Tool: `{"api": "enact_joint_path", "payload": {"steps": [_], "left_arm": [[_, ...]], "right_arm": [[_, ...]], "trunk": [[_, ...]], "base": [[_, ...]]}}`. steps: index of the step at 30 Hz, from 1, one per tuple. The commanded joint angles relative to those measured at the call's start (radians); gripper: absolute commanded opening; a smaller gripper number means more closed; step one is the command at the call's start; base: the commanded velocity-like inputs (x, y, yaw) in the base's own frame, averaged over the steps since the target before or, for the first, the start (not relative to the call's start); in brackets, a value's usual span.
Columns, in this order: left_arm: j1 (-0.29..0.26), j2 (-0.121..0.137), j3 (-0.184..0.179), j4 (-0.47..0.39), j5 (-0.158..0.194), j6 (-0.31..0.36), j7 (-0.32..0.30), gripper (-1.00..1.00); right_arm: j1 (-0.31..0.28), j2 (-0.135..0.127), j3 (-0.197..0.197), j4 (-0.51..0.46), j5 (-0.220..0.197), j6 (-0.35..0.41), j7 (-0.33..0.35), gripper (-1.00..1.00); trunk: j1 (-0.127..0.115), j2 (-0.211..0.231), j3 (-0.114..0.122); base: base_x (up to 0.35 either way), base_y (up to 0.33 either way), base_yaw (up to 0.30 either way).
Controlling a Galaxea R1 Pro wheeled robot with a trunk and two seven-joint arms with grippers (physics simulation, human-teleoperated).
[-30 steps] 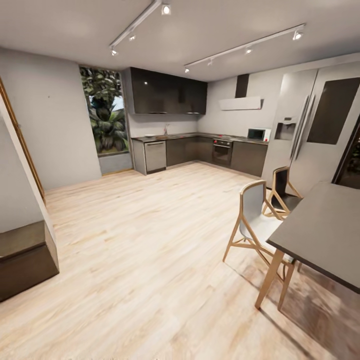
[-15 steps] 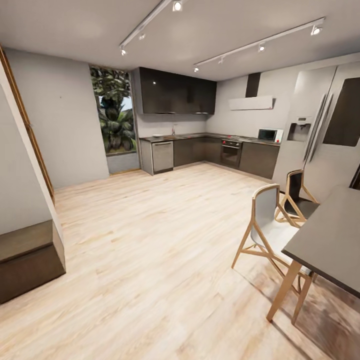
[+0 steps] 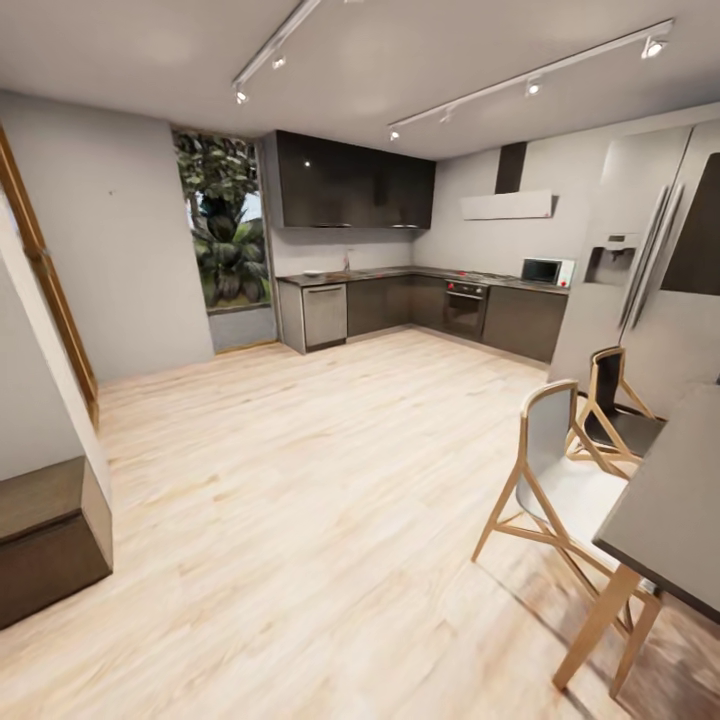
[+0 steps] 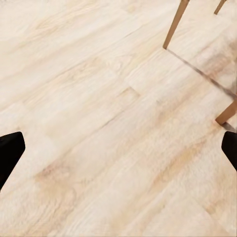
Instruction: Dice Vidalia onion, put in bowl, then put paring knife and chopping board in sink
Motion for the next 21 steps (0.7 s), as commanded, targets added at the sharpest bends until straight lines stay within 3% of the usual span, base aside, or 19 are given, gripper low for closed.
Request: {"api": "enact_joint_path", "payload": {"steps": [1, 21], "left_arm": [[0.0, 0.0, 0.001, 0.0, 0.002, -0.003, -0.001, 1.0], [0.0, 0.0, 0.001, 0.0, 0.002, -0.003, -0.001, 1.0]], "right_arm": [[-0.001, 0.0, 0.0, 0.001, 0.0, -0.003, -0.003, 1.0], [-0.001, 0.0, 0.0, 0.001, 0.0, -0.003, -0.003, 1.0]], "trunk": [[0.001, 0.0, -0.001], [0.001, 0.0, -0.001]], "base": [[0.345, 0.0, 0.0], [0.345, 0.0, 0.0]]}}
